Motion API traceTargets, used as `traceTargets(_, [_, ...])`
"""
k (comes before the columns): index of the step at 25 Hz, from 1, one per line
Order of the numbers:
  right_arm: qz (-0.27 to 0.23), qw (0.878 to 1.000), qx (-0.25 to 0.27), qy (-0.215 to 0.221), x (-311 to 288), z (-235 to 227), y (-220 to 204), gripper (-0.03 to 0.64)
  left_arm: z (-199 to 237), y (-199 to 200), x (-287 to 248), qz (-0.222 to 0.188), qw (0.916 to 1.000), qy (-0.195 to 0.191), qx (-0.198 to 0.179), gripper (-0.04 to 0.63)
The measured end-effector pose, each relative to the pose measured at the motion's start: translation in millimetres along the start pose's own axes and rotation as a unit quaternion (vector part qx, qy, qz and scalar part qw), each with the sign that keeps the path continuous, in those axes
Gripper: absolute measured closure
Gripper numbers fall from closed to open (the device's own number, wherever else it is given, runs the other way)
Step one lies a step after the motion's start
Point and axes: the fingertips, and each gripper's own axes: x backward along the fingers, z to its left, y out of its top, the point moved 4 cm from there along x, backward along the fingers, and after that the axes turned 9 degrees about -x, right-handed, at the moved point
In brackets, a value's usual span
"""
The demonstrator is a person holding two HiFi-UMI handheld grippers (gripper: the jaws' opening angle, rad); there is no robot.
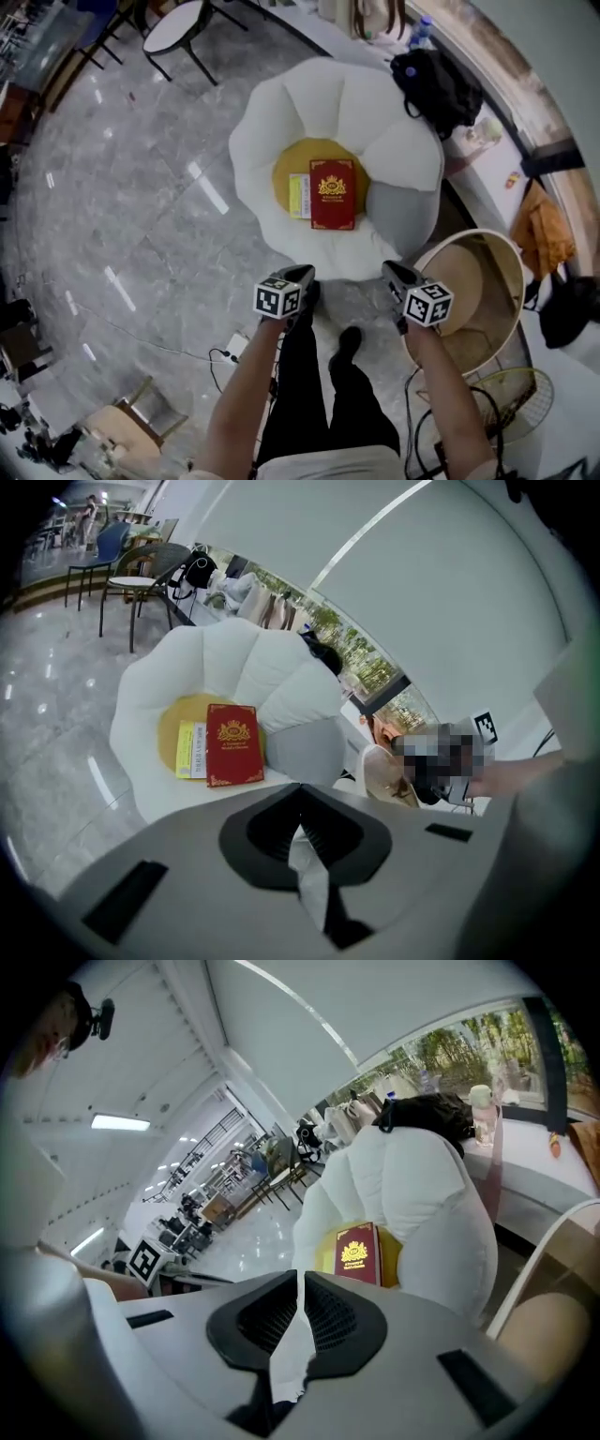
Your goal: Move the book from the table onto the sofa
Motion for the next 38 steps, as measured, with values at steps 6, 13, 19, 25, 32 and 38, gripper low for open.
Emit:
traceTargets(6, [-0.017,1.0,0.006,0.023,92,63,2,0.569,-90,19,86,-0.075,0.997,-0.014,-0.012,0.594])
traceTargets(13, [-0.021,0.997,0.059,0.045,196,131,2,0.569,-195,17,188,-0.123,0.9918,-0.005,-0.037,0.594])
traceTargets(19, [-0.045,0.995,0.079,0.048,266,170,19,0.569,-246,15,266,-0.15,0.9872,0.013,-0.052,0.594])
traceTargets(25, [-0.066,0.991,0.105,0.049,301,211,28,0.569,-269,16,311,-0.167,0.9839,0.019,-0.06,0.594])
traceTargets(32, [-0.096,0.986,0.132,0.042,325,257,27,0.569,-279,11,355,-0.178,0.98,0.026,-0.086,0.594])
traceTargets(38, [-0.131,0.984,0.117,0.022,328,281,19,0.574,-264,13,378,-0.19,0.9777,0.017,-0.088,0.594])
